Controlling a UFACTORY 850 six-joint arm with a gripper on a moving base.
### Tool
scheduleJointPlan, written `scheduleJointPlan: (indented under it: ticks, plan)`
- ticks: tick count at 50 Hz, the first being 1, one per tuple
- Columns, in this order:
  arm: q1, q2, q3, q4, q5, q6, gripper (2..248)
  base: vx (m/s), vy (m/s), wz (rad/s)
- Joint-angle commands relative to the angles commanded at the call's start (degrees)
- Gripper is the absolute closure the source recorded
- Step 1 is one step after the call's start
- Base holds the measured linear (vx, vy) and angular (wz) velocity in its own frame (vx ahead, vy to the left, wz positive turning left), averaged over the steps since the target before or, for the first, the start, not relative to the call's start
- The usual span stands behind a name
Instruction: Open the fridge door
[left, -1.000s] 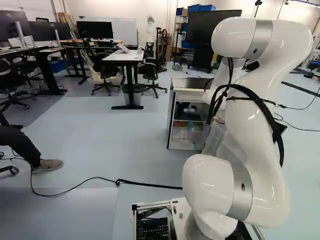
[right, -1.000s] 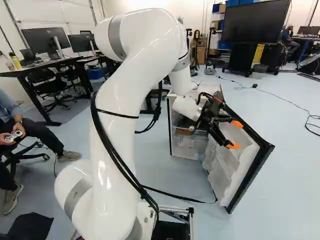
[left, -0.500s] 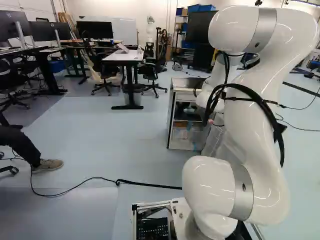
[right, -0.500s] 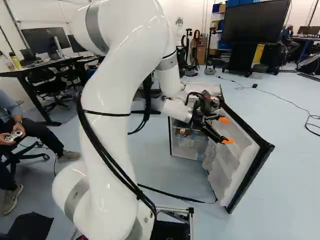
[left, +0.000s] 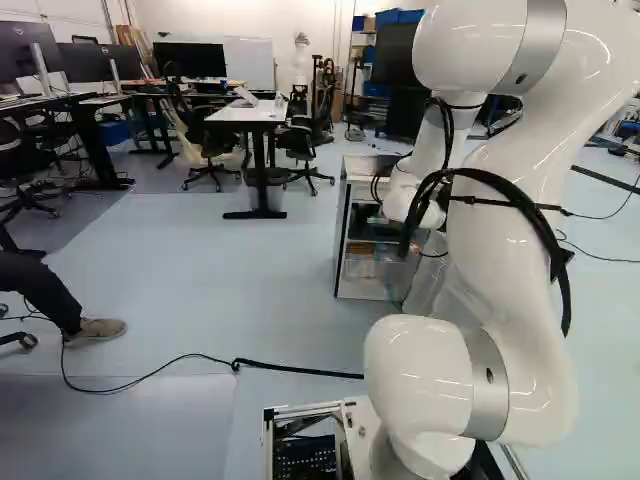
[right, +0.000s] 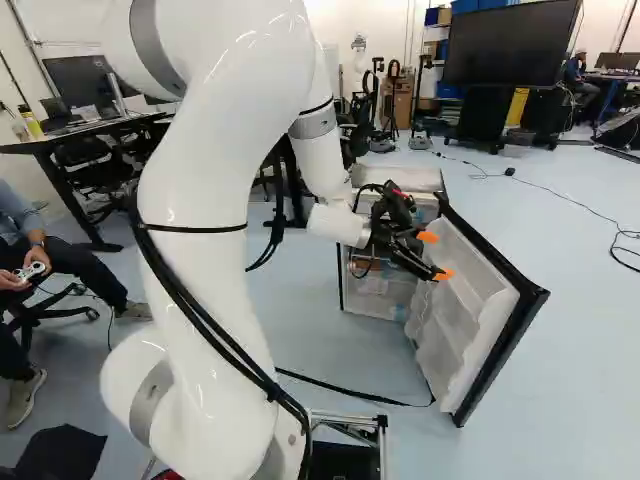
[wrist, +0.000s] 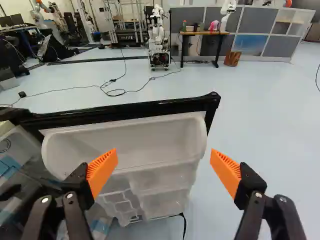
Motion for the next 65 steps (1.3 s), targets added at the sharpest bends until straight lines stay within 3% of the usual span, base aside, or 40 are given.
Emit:
scheduleJointPlan:
  ticks: [33,65]
  plan:
    - [1.2,2.6,2.3,-4.7,-0.9,0.9,3,0.0,0.0,0.0]
    - [4.0,8.8,7.9,-15.9,-3.2,3.2,3,0.0,0.0,0.0]
